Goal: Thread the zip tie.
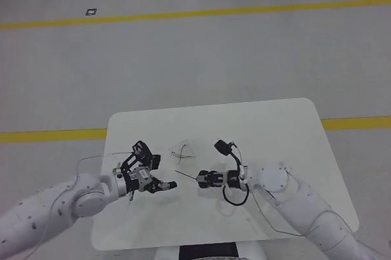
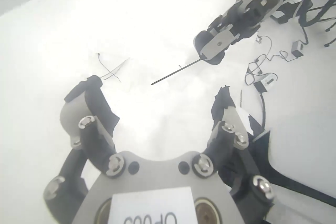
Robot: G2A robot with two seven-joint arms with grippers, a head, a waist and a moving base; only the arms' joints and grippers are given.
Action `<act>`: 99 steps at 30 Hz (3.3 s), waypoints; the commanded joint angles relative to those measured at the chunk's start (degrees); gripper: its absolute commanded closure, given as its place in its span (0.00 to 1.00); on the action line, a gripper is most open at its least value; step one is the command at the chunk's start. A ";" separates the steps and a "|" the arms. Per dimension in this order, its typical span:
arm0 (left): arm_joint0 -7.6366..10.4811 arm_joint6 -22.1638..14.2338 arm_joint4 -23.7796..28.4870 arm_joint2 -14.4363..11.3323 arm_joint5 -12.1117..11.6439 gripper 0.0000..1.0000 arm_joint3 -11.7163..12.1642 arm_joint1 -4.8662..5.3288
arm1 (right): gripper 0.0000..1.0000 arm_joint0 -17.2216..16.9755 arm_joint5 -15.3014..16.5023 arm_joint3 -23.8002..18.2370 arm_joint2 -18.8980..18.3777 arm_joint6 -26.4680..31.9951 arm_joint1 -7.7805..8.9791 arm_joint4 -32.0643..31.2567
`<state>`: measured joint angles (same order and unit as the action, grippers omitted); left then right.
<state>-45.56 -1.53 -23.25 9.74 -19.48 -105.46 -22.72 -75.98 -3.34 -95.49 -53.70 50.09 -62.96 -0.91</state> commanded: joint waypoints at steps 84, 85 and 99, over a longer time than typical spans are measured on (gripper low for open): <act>-6.23 -8.11 38.39 16.99 0.00 0.00 6.00 -11.79 | 1.00 -6.63 4.80 -1.84 -8.34 -2.31 2.75 3.12; -6.68 -10.99 39.32 18.30 0.00 0.00 6.54 -11.85 | 1.00 -6.53 4.85 -1.79 -8.29 -2.19 2.75 3.10; -20.43 -40.31 45.81 40.08 0.00 0.00 8.57 -13.47 | 1.00 -5.86 5.71 -1.16 -8.19 -1.72 2.82 3.32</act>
<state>-65.96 -42.07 22.82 49.95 -19.48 -96.85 -36.19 -81.92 2.31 -96.59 -61.92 48.38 -60.14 2.56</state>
